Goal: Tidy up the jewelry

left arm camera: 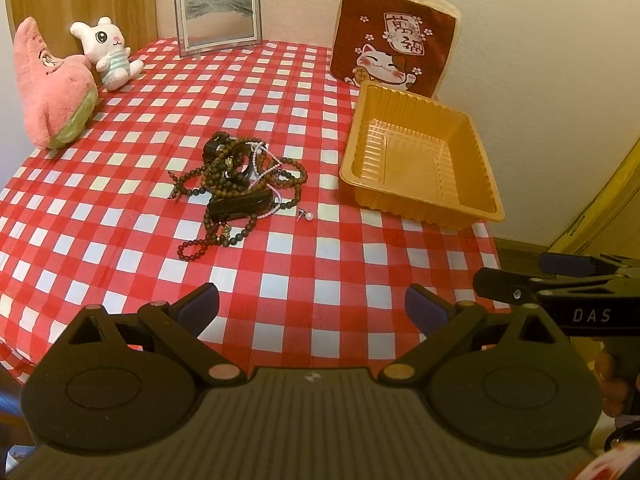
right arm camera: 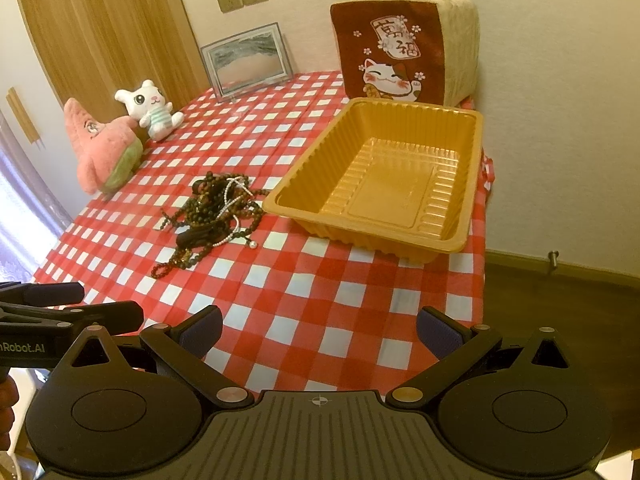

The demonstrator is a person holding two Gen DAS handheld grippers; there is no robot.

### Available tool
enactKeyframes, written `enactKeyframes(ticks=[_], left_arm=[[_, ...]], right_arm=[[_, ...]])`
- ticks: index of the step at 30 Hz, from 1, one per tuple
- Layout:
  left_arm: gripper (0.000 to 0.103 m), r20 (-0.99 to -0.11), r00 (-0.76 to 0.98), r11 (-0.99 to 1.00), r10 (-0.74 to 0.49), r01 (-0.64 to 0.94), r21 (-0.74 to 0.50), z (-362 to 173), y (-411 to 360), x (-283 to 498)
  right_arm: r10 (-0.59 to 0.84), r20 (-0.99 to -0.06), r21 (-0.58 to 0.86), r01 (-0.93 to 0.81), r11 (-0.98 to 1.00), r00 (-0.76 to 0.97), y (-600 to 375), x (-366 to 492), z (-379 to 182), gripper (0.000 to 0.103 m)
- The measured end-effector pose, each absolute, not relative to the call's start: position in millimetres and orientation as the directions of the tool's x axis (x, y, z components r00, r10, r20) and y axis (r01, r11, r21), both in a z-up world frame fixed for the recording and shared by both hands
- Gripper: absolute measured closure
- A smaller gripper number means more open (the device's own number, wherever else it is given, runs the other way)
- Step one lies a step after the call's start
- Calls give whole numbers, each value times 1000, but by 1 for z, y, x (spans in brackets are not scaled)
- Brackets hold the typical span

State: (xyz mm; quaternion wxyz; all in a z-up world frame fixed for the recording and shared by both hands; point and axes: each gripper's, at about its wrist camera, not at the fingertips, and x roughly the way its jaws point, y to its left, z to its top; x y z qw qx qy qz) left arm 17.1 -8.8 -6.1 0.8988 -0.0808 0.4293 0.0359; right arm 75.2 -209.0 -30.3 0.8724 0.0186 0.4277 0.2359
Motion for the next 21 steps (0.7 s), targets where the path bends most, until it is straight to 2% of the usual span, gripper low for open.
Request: enactKeyframes(ticks=[21], left_arm=[[4,-791,612,986,-6,-127,-106,-23,3,35]], right_arm=[[413,-743,236,-371,898,526,-206,85,-45,0]])
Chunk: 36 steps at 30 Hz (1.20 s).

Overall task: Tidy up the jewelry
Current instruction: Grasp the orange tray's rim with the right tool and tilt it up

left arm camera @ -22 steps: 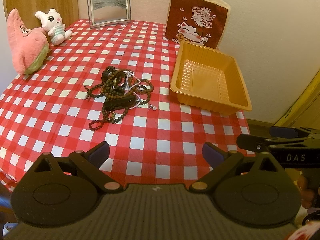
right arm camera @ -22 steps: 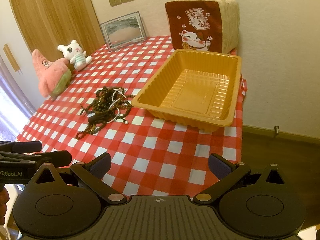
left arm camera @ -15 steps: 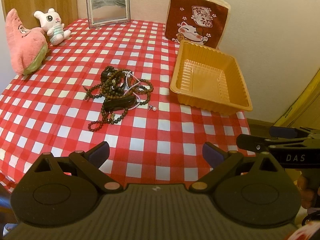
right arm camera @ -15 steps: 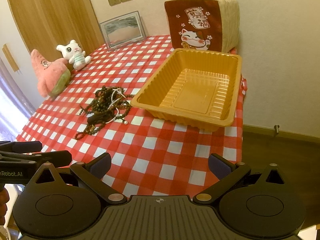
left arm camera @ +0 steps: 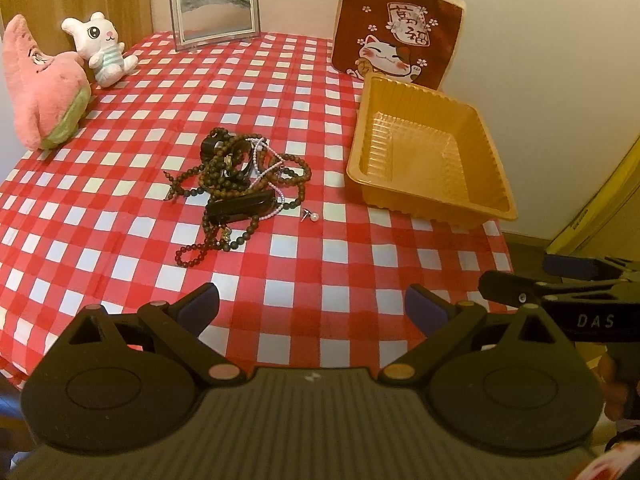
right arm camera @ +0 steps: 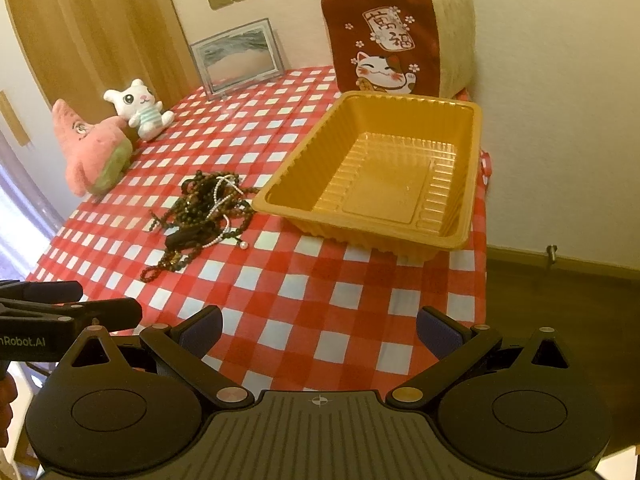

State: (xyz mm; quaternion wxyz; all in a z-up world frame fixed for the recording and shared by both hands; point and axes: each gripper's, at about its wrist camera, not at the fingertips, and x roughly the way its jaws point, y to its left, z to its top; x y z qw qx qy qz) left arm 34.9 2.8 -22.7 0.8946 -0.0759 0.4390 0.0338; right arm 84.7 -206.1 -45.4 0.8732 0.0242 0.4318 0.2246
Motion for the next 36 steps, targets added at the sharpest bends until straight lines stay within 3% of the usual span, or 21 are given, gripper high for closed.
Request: enactKeyframes(ticks=[6,8,15,18,26,29,36], left_arm=[[4,-789,614,988,17,-132,-82,-34,10,50],[4,-787,617,987,21,-137,-81,-38,14,56],[6,-775,630,985,56,-159,-59,-50,32,80],[6,-774,630,983,64,-172,-58,-54,41,88],[7,-775,627,982,78,-183,-50,-65,54,102],[12,-778,624,983,76,-179,-48,-69,56,106],[12,-789,610,986,69,-164,-41,-77,59,108]], right_arm=[[386,-718,255,-298,920,579,-214,91,-58,1],[372,-705,260,-267,928,603,-218,94,-64,15],[292,-631,316,-105,943,719,-244,109,-81,19],[252,-584,368,-26,930,771,-252,115,-87,25],[152,-511,417,89,905,846,-254,140,-106,55],[116,-510,416,126,900,852,-254,147,-117,61],[64,-496,429,181,885,866,-250,159,-136,69]])
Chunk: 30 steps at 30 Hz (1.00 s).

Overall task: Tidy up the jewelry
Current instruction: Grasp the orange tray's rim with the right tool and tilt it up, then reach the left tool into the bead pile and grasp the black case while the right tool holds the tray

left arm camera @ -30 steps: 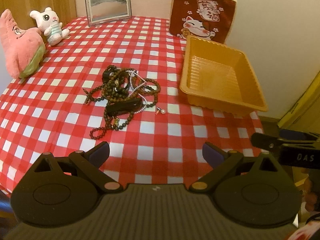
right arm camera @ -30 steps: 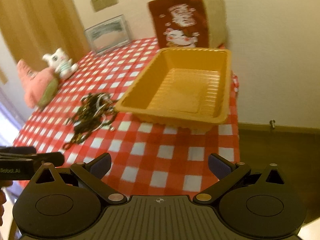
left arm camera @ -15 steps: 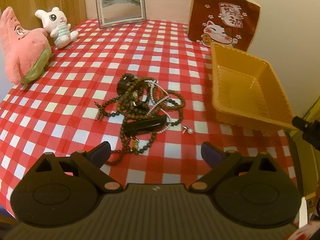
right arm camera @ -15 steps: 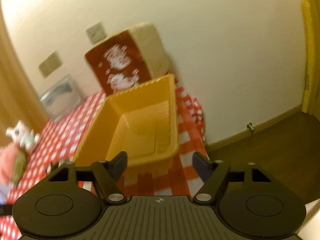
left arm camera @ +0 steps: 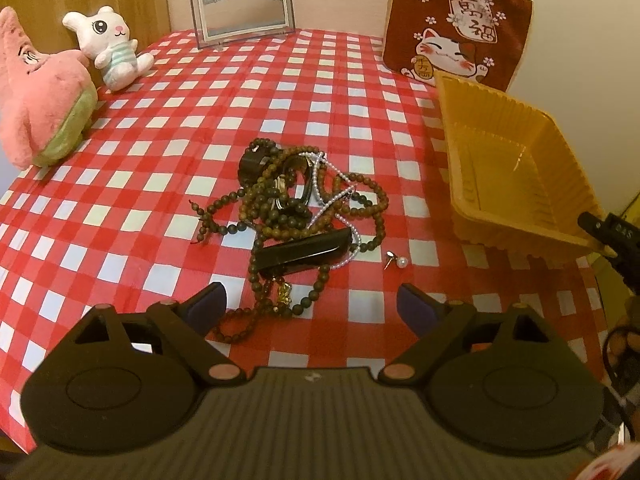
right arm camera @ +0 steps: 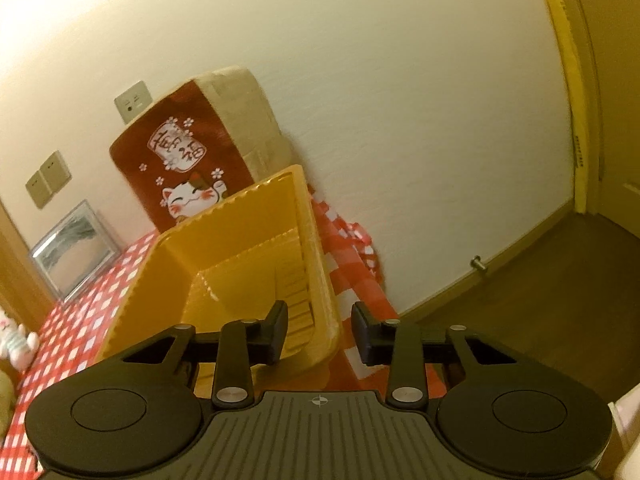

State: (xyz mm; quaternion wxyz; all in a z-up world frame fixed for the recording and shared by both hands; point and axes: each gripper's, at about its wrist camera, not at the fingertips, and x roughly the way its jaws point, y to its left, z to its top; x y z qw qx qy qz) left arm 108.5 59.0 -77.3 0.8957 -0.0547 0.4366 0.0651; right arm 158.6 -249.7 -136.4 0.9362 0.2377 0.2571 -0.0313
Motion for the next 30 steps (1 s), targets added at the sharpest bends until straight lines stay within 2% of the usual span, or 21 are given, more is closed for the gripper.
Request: enactKeyframes(ticks=[4,7,16,24,29,30], left_arm=[[15,-794,605,988,59,-147,-39,-81,61,110],[16,-797,602,991,46,-127,-38,-84,62,111],[19,-787,616,998,-23,-27,-50,-86,66,114],[41,-748,653,991,-119,119,-53,-92,58,122],[61,-730,661,978,-175,201,-53,-98,43,130],[61,-729,661,977,-177,209,-48,-101,39,132]], right_arm=[[42,-501,434,209,877,865,-246,163,-142,81],[29,-489,417,205,885,872,-242,164,-142,95],[33,-496,355,168,920,868,-241,163,-128,98],[58,-522,312,127,942,851,-248,148,-110,98],[61,-532,300,121,946,845,-252,141,-105,98],[60,-533,296,120,948,844,-253,141,-104,98]])
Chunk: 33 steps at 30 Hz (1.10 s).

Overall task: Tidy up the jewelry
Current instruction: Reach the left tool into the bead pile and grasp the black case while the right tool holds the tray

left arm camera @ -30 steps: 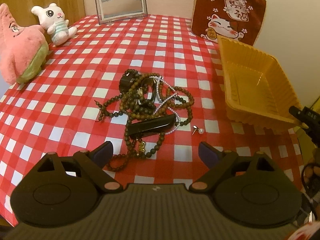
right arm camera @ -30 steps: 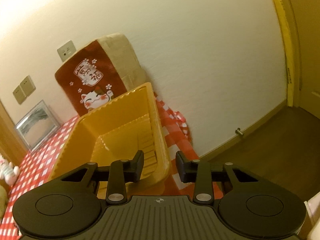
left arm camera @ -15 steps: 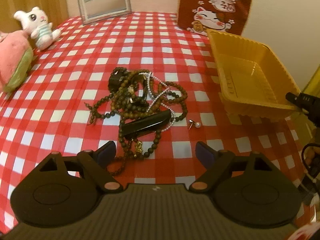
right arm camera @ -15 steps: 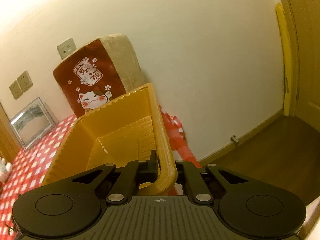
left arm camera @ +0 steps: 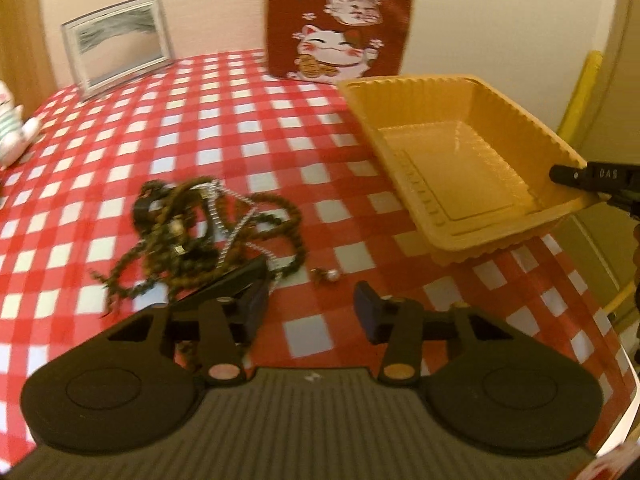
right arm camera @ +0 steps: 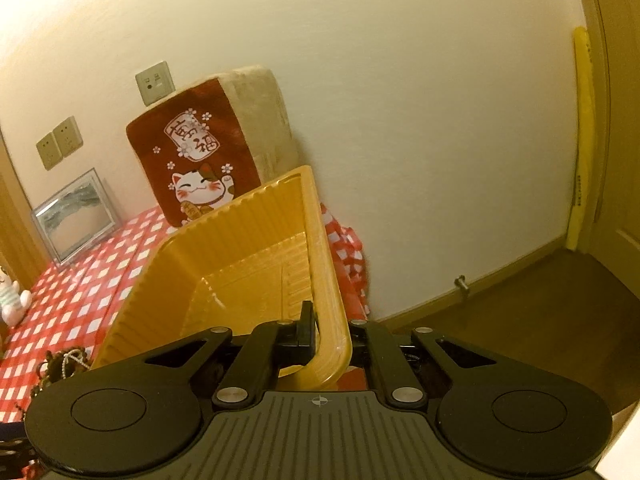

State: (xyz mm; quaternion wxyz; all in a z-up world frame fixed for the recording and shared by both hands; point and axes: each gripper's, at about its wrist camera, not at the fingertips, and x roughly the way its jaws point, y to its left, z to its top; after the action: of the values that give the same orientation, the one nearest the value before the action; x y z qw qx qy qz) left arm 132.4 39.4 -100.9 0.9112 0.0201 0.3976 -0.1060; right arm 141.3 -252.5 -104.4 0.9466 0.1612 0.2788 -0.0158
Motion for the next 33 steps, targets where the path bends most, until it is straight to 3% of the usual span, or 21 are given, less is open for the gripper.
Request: enactKeyframes(ticks=[6,13,26,33], left_arm=[[73,-730,661,973,-176,231,-25,-116,27,144],[75,-741,658,976,-137,215,10,-127,17,160],[87,-746,662,979,-76,192,70,-130,-1,163],[87,-705,707,988,-61,141,55,-101,-6,153]], right_arm=[[86,-531,289,85,954,843,-257,145,-104,98],[146,-522,276,5,961,840,-265,153,-105,98],[230,-526,298,-76,952,819,-283,171,-111,98],[266,-520,289,-126,949,812,-286,173,-110,98]])
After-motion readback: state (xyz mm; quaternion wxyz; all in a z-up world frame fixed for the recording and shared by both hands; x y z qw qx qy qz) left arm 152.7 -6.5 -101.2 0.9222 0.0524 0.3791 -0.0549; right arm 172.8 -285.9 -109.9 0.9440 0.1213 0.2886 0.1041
